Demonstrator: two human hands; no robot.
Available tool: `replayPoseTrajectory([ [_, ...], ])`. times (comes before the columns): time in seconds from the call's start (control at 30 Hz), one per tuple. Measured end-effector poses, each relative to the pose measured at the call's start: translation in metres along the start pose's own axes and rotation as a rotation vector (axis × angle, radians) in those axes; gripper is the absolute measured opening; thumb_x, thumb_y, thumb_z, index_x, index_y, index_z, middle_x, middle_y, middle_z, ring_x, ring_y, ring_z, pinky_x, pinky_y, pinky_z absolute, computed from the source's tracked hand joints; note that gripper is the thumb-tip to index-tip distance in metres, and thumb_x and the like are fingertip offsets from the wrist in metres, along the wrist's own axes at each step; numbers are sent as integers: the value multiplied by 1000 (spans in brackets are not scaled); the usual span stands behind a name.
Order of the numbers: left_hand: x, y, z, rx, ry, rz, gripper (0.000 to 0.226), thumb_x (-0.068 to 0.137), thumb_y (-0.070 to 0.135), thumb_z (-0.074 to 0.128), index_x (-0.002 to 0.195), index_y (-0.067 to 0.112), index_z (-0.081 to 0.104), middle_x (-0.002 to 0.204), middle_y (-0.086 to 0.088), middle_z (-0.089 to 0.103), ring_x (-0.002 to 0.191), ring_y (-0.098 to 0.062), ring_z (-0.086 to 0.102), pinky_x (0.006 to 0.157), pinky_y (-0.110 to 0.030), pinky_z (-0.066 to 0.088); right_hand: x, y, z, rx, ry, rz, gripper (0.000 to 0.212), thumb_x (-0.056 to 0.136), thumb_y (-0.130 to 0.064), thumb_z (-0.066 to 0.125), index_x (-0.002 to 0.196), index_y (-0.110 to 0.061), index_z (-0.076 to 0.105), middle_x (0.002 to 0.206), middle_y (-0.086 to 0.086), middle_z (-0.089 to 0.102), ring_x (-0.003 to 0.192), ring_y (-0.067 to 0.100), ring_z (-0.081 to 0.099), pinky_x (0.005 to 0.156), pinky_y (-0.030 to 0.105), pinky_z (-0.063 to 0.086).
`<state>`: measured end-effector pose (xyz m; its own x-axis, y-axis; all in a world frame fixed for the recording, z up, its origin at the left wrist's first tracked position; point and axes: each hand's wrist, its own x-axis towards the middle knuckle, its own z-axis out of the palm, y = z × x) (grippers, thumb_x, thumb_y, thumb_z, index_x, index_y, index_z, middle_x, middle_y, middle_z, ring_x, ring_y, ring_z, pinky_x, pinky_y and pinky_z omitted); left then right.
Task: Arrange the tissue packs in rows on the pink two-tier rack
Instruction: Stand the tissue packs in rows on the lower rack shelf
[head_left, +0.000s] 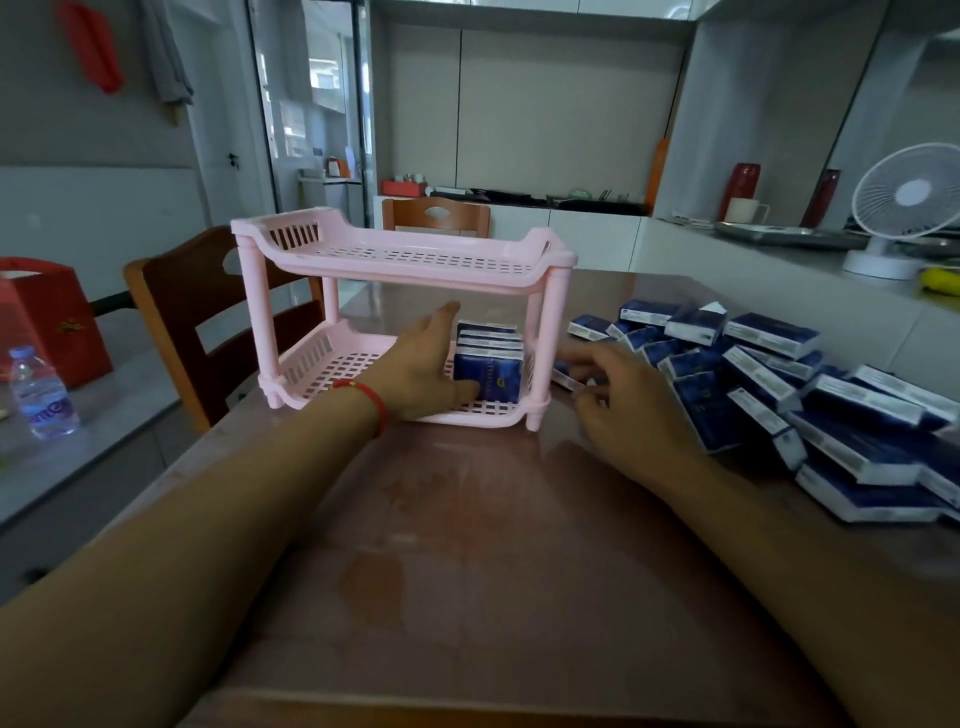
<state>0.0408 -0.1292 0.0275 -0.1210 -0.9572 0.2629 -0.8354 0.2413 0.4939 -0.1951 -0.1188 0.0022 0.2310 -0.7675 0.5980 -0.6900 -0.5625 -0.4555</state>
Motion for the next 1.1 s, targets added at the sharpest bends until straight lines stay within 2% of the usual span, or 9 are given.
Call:
replayPoseTrajectory([
  [0.13, -28, 12, -7, 270, 142, 61, 47, 85, 26, 70, 127, 16, 55, 130, -13, 53, 120, -31, 51, 100, -41, 47, -10, -3, -24, -151, 47, -25, 29, 86, -6, 63, 113, -18, 65, 112, 2, 64, 98, 16, 59, 87, 37, 54],
  [0.23, -44, 35, -9, 424, 325, 119, 19, 80, 24, 62, 97, 14, 63, 104, -10, 63, 96, -34, 61, 76, -44, 55, -16, 1, -51, -354, 50, -25, 31, 84, -19, 66, 115, -19, 63, 113, 2, 63, 103, 21, 56, 85, 37, 49],
  [0.43, -64, 69, 19, 373, 323, 374, 18, 72, 35, 49, 78, 20, 58, 87, -2, 67, 81, -33, 65, 62, -37, 50, -49, 36, -76, -939, -23, 111, 68, 88, -64, 50, 142, -25, 43, 139, 6, 54, 133, 34, 39, 105, 55, 26],
  [0.57, -66, 76, 39, 232, 182, 460, 14, 74, 26, 54, 81, 20, 64, 88, 5, 68, 81, -18, 64, 66, -31, 52, -48, 43, -69, -958, -74, 198, 64, 95, -63, 37, 152, -35, 27, 142, -1, 57, 147, 36, 21, 111, 67, -4],
  [0.73, -65, 79, 50, -105, -57, 422, 22, 75, 8, 69, 89, 24, 72, 79, 14, 68, 71, -2, 61, 64, -3, 40, -47, 35, -72, -736, 41, 91, 65, 86, -51, 61, 146, -36, 39, 130, 0, 56, 133, 25, 41, 112, 55, 13],
  [0.83, -65, 82, 54, -254, -45, 416, 35, 79, 27, 76, 112, 31, 65, 93, 13, 70, 81, -1, 65, 72, -14, 51, -54, 20, -67, -177, 150, 27, 65, 81, -43, 74, 140, -36, 46, 121, -3, 42, 106, 7, 46, 96, 19, 33],
  [0.9, -66, 87, 55, -388, -99, 421, 56, 75, 35, 82, 124, 31, 55, 106, 11, 68, 92, -7, 67, 76, -25, 58, -58, 8, -62, 26, 121, 1, 61, 77, -50, 76, 130, -39, 48, 120, -7, 41, 100, -2, 47, 88, 9, 40],
  [1.0, -69, 89, 60, -449, -74, 415, 71, 71, 45, 82, 132, 30, 49, 114, 9, 67, 103, -10, 67, 82, -35, 59, -59, 2, -56, 155, 0, 39, 59, 76, -69, 64, 125, -41, 47, 124, -8, 46, 109, 3, 56, 91, 29, 55],
  [1.1, -65, 80, 60, -439, -18, 332, 64, 72, 44, 73, 131, 29, 51, 115, 7, 69, 105, -11, 67, 91, -41, 56, -57, 4, -55, 371, -121, 89, 40, 94, -55, 47, 128, -36, 53, 127, -5, 53, 114, 12, 59, 93, 40, 56],
])
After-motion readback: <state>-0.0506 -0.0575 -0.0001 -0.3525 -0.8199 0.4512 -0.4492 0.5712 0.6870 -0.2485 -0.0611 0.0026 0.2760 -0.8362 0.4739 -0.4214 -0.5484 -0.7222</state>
